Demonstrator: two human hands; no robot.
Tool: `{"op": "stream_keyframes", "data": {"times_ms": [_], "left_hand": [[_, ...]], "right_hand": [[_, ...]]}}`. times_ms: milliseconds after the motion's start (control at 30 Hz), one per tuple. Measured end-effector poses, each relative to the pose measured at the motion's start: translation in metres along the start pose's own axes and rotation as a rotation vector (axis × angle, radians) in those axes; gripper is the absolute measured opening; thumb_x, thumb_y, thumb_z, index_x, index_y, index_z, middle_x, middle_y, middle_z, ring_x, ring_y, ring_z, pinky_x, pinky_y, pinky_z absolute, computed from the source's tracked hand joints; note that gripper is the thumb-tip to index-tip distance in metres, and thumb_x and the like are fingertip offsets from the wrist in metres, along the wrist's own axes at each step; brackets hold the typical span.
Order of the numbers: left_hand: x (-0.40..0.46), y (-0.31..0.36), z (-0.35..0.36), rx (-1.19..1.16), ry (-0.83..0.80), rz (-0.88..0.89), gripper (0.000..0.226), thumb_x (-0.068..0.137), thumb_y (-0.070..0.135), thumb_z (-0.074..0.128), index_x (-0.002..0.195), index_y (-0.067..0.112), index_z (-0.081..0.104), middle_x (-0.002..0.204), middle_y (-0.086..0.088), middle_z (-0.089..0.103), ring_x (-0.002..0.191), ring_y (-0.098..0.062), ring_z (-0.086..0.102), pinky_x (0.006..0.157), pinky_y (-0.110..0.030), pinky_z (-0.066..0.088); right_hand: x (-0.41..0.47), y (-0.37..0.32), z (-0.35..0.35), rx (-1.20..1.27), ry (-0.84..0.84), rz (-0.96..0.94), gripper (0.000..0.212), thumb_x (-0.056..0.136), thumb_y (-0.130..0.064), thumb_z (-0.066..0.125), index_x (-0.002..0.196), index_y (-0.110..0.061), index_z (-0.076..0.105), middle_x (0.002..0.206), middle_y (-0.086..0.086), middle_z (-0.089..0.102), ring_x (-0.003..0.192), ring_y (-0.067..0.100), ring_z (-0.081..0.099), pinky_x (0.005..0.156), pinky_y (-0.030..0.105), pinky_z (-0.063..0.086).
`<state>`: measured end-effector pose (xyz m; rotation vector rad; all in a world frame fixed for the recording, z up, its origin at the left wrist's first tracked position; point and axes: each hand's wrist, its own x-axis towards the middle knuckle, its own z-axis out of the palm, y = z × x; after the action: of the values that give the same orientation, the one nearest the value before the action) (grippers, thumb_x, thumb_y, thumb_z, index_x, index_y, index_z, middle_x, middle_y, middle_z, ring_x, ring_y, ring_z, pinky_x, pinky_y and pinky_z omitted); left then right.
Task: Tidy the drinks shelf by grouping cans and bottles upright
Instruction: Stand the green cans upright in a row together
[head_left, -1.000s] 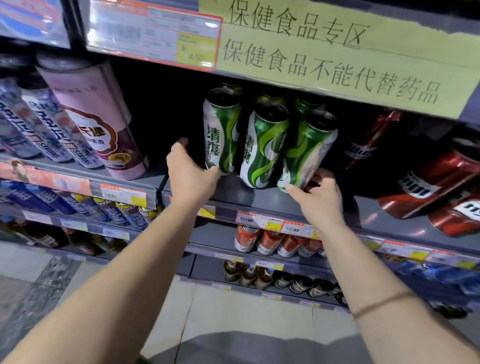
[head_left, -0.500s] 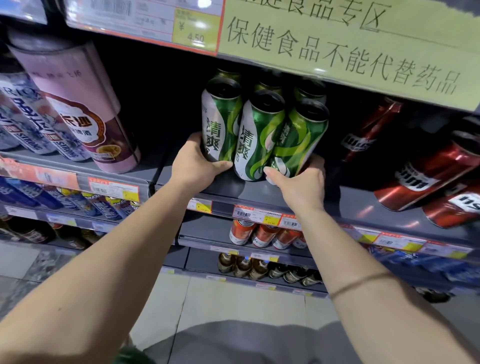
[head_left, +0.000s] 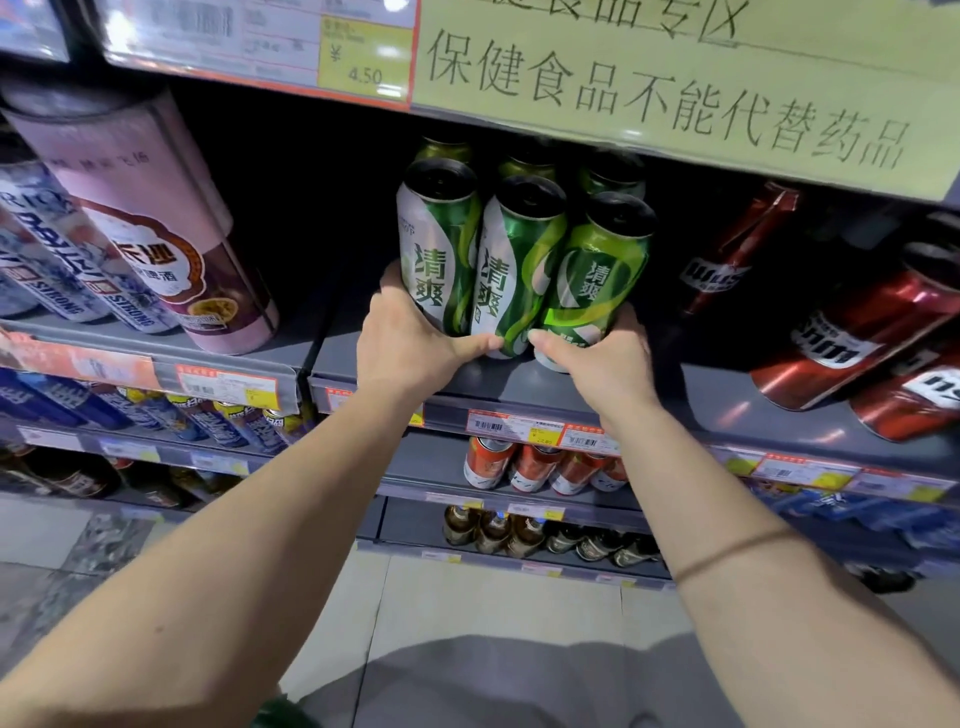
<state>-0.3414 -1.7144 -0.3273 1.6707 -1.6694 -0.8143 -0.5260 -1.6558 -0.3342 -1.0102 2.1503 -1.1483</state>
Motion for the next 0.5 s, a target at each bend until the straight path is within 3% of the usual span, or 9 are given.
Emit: {"op": "stream_keyframes", "data": {"times_ms": [67,233,300,400,500], "left_hand": [[-0.003,0.002,0.001,0.014,0.022,0.0,0.118,0.031,0.076,0.082,0.126,0.017,0.043,0.113,-0.002,0.062,0.111,-0.024,0.061,0.086,-0.043,0.055],[-0.007,0.002,0.002,0.06,0.059,0.022,0.135,0.028,0.086,0.069,0.139,0.018,0.034,0.114,-0.003,0.063,0.112,-0.028,0.061,0.092,-0.048,0.051],[-0.005,0.0,0.002,0.043,0.018,0.024,0.13,0.029,0.085,0.071,0.137,0.023,0.034,0.117,0.0,0.063,0.114,-0.027,0.06,0.095,-0.049,0.049],[0.003,-0.008,-0.005,-0.058,-0.058,0.012,0.107,0.036,0.07,0.083,0.127,0.027,0.045,0.115,0.008,0.066,0.11,-0.019,0.064,0.094,-0.045,0.052],[0.015,-0.015,-0.015,-0.063,-0.127,-0.006,0.068,0.059,0.04,0.091,0.116,0.021,0.059,0.102,0.009,0.068,0.099,-0.015,0.066,0.088,-0.034,0.053]], "right_hand": [[-0.002,0.002,-0.004,0.022,-0.006,-0.012,0.08,0.046,-0.061,0.08,0.114,-0.029,0.055,0.11,-0.005,0.064,0.104,0.016,0.061,0.091,0.04,0.054],[-0.01,0.01,-0.016,0.144,-0.091,-0.056,0.07,0.068,-0.032,0.084,0.128,-0.025,0.049,0.118,-0.011,0.061,0.107,0.005,0.058,0.091,0.029,0.048],[-0.01,0.008,-0.014,0.128,-0.111,-0.037,0.071,0.067,-0.036,0.084,0.128,-0.025,0.049,0.118,-0.01,0.06,0.108,0.008,0.057,0.09,0.029,0.046],[-0.009,0.0,-0.008,0.028,-0.048,-0.04,0.085,0.049,-0.058,0.082,0.122,-0.027,0.052,0.118,-0.004,0.056,0.113,0.016,0.055,0.095,0.035,0.047],[-0.009,-0.001,-0.008,0.038,-0.036,-0.062,0.078,0.053,-0.054,0.084,0.12,-0.026,0.056,0.114,-0.007,0.06,0.106,0.014,0.058,0.092,0.033,0.049]]}}
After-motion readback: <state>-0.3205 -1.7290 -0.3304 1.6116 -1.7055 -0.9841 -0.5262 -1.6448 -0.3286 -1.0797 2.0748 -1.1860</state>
